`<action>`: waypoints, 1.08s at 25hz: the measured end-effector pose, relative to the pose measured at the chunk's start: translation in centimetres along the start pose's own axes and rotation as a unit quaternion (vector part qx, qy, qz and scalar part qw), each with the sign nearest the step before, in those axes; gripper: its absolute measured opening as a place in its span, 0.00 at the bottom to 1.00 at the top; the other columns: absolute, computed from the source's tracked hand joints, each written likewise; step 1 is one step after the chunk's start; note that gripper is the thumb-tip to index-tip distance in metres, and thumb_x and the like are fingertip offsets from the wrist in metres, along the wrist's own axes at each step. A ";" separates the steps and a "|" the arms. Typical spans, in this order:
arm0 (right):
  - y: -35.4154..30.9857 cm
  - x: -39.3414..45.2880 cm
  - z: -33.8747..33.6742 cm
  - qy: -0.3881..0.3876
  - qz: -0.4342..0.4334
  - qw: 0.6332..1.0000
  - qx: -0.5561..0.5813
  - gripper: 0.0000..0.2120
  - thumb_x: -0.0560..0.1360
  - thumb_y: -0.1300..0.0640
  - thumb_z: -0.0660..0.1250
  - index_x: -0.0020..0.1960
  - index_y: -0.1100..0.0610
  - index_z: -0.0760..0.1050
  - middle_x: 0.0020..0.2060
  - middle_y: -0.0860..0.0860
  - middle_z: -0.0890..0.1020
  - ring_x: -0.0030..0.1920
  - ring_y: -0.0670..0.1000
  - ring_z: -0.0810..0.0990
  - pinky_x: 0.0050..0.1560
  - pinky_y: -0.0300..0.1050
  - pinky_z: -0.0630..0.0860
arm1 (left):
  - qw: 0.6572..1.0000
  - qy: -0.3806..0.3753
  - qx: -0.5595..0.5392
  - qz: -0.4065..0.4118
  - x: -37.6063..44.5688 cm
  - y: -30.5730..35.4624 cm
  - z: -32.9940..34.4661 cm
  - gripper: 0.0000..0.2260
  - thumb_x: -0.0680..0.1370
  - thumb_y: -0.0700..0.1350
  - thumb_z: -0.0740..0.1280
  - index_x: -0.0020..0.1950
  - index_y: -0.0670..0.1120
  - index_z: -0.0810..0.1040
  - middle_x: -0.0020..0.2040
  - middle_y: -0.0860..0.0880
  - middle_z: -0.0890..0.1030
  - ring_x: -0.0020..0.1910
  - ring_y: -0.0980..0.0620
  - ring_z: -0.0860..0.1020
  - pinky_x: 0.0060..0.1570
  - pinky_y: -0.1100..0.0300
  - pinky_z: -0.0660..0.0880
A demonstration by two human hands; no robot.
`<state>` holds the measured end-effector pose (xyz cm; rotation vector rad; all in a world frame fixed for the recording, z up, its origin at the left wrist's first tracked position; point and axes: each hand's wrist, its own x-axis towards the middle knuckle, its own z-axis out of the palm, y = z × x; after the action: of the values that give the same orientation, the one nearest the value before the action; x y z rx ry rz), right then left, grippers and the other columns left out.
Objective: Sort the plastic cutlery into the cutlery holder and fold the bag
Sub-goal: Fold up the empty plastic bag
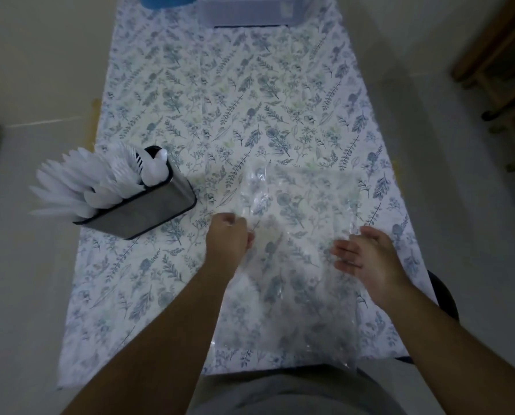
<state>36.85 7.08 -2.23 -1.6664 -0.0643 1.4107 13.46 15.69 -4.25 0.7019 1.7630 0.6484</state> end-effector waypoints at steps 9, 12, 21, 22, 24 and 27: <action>0.9 -0.3 -1.8 -0.039 0.051 0.996 0.064 0.22 0.82 0.38 0.55 0.54 0.56 0.75 0.45 0.61 0.86 0.45 0.60 0.85 0.47 0.56 0.81 | 0.978 -0.150 -0.127 -0.066 0.0 -0.1 -3.9 0.20 0.83 0.58 0.58 0.41 0.43 0.74 0.32 0.44 0.82 0.35 0.46 0.80 0.41 0.54 0.79; 1.1 -0.9 -2.6 -0.058 0.071 0.995 0.043 0.27 0.80 0.36 0.57 0.44 0.58 0.80 0.42 0.58 0.85 0.40 0.58 0.85 0.40 0.48 0.82 | 0.981 -0.192 -0.035 0.006 -0.5 -1.1 -5.8 0.15 0.77 0.49 0.72 0.34 0.46 0.73 0.29 0.49 0.74 0.29 0.51 0.72 0.27 0.63 0.71; 3.3 -2.4 -1.9 -0.004 -0.171 0.899 -0.402 0.07 0.71 0.59 0.78 0.47 0.55 0.84 0.43 0.52 0.78 0.42 0.51 0.79 0.41 0.40 0.74 | 0.838 -0.011 0.435 0.329 -2.6 -2.9 -6.1 0.18 0.74 0.45 0.76 0.63 0.49 0.80 0.53 0.49 0.83 0.53 0.50 0.79 0.52 0.61 0.74; 3.5 -3.0 -1.4 0.006 -0.189 0.906 -0.380 0.05 0.71 0.59 0.77 0.45 0.57 0.83 0.43 0.52 0.76 0.41 0.50 0.78 0.41 0.42 0.75 | 0.812 0.020 0.461 0.358 -3.2 -3.1 -5.8 0.21 0.74 0.44 0.75 0.66 0.49 0.77 0.57 0.48 0.80 0.58 0.48 0.76 0.57 0.59 0.71; 3.9 -4.3 -0.4 0.004 -0.185 0.939 -0.288 0.04 0.75 0.58 0.73 0.47 0.57 0.80 0.45 0.52 0.79 0.44 0.51 0.78 0.44 0.45 0.76 | 0.814 -0.013 0.436 0.383 -5.2 -3.5 -4.8 0.24 0.74 0.42 0.71 0.69 0.50 0.73 0.61 0.48 0.75 0.62 0.50 0.71 0.61 0.60 0.68; 4.5 -5.8 0.4 -0.041 -0.097 0.983 -0.153 0.09 0.76 0.57 0.71 0.55 0.50 0.76 0.52 0.52 0.84 0.54 0.55 0.82 0.52 0.52 0.79 | 0.842 -0.157 0.388 0.341 -9.2 -4.9 -3.0 0.26 0.77 0.47 0.68 0.74 0.52 0.67 0.65 0.50 0.72 0.65 0.53 0.68 0.65 0.56 0.72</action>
<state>32.33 1.54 -0.78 -1.7928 -0.4993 1.3690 12.20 5.36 -1.10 1.9388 1.4010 0.2041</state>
